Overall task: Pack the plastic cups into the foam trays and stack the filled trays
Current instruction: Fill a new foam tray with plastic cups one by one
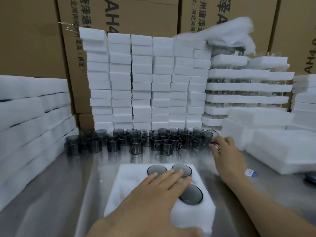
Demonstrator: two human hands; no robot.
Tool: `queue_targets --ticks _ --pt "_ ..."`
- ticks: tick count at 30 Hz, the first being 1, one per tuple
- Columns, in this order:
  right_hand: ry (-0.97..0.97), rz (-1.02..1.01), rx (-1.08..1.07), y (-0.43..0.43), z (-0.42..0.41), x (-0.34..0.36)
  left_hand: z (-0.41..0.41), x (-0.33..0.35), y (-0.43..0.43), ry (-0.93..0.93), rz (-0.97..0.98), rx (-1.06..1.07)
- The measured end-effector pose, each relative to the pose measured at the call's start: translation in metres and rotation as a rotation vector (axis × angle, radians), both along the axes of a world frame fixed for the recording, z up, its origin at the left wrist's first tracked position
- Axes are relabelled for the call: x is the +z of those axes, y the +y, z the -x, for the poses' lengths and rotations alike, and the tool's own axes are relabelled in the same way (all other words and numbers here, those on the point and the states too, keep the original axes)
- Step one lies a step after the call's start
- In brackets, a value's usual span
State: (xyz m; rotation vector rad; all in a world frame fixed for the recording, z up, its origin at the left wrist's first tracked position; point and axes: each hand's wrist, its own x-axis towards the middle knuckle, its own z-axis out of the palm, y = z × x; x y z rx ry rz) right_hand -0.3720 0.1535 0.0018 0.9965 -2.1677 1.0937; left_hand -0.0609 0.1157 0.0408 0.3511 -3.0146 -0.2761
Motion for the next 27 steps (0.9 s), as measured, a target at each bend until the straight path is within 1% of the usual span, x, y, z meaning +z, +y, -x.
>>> queue_targets --ticks 2,4,5,6,7,8,9,11,12,13,15,18,20,24,27 --pt "-0.003 0.079 0.136 0.008 -0.029 0.001 -0.006 0.006 0.001 0.055 -0.136 0.024" --pt "-0.019 0.160 0.277 0.010 -0.054 0.011 -0.011 0.012 -0.002 0.134 -0.360 0.047" --pt "0.002 0.179 0.328 0.009 -0.066 0.019 -0.012 0.015 -0.005 0.218 -0.500 0.056" --pt "0.036 0.199 0.376 0.007 -0.076 0.027 -0.011 0.018 -0.007 0.347 -0.594 0.087" --pt "0.077 0.216 0.430 0.006 -0.086 0.036 -0.010 0.019 -0.009 0.502 -0.627 0.145" --pt "0.136 0.225 0.482 0.006 -0.097 0.043 -0.011 0.020 -0.013 0.653 -0.597 0.213" --pt "0.217 0.222 0.527 0.007 -0.108 0.050 -0.011 0.019 -0.017 0.773 -0.519 0.269" --pt "0.416 0.191 0.581 0.011 -0.128 0.057 -0.010 0.015 -0.025 0.919 -0.344 0.323" --pt "0.495 0.186 0.602 0.012 -0.138 0.059 -0.010 0.013 -0.028 0.980 -0.307 0.328" --pt "0.542 0.197 0.624 0.013 -0.146 0.061 -0.009 0.013 -0.030 1.048 -0.314 0.317" --pt "0.576 0.245 0.666 0.015 -0.156 0.065 -0.010 0.014 -0.031 1.171 -0.332 0.280" --pt "0.587 0.309 0.682 0.019 -0.162 0.069 -0.013 0.018 -0.028 1.243 -0.243 0.237" --pt "0.582 0.345 0.684 0.020 -0.163 0.070 -0.013 0.019 -0.025 1.278 -0.218 0.234" --pt "0.581 0.421 0.682 0.021 -0.166 0.070 -0.014 0.023 -0.019 1.319 -0.235 0.214" --pt "0.601 0.466 0.703 0.021 -0.168 0.070 -0.015 0.025 -0.018 1.301 -0.249 0.191"
